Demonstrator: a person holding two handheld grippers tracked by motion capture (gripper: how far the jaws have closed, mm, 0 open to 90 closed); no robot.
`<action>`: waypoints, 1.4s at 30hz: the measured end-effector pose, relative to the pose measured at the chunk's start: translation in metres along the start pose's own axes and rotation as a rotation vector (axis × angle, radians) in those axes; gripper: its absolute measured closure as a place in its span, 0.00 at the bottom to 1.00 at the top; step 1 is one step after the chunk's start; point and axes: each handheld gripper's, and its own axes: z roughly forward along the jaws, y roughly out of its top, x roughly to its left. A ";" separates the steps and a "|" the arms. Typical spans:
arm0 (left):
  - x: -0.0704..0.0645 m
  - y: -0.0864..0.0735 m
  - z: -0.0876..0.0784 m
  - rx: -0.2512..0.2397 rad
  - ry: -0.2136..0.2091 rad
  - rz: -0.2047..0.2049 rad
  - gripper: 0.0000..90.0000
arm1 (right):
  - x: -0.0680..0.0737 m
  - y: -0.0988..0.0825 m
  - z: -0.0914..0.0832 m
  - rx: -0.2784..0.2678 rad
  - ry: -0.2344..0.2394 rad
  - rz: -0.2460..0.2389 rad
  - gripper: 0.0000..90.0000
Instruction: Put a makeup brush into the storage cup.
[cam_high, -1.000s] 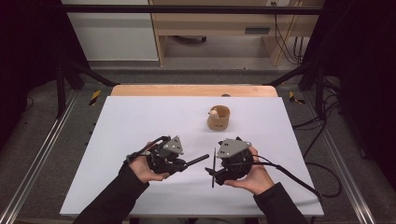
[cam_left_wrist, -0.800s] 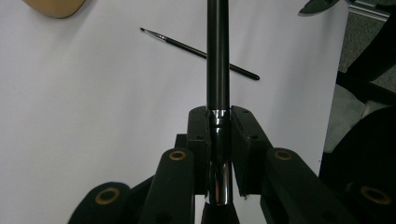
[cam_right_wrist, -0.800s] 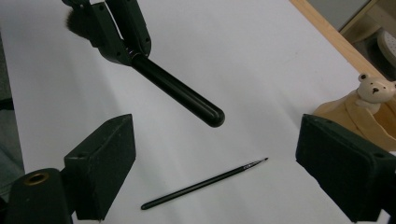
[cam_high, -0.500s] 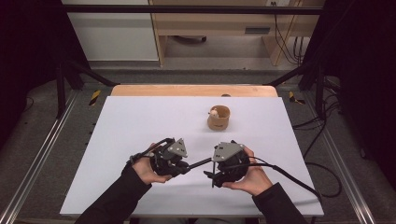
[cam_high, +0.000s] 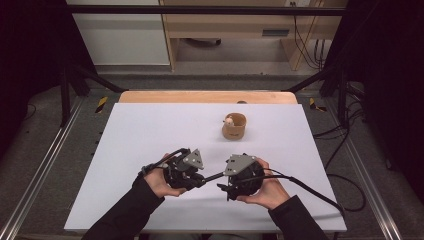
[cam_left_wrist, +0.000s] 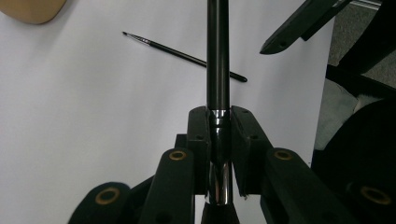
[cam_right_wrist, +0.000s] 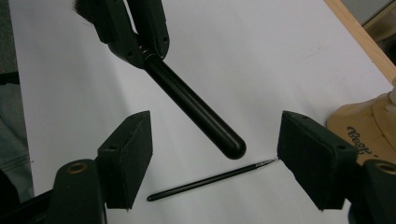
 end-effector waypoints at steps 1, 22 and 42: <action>0.000 0.001 0.001 0.001 -0.002 0.000 0.87 | 0.000 0.000 0.001 0.003 0.006 -0.011 0.35; -0.004 0.006 0.005 0.015 -0.016 0.015 0.87 | 0.005 0.001 0.012 0.055 0.024 -0.148 0.56; -0.008 0.007 0.007 0.016 -0.032 0.048 0.87 | 0.009 0.000 0.013 0.056 0.058 -0.210 0.71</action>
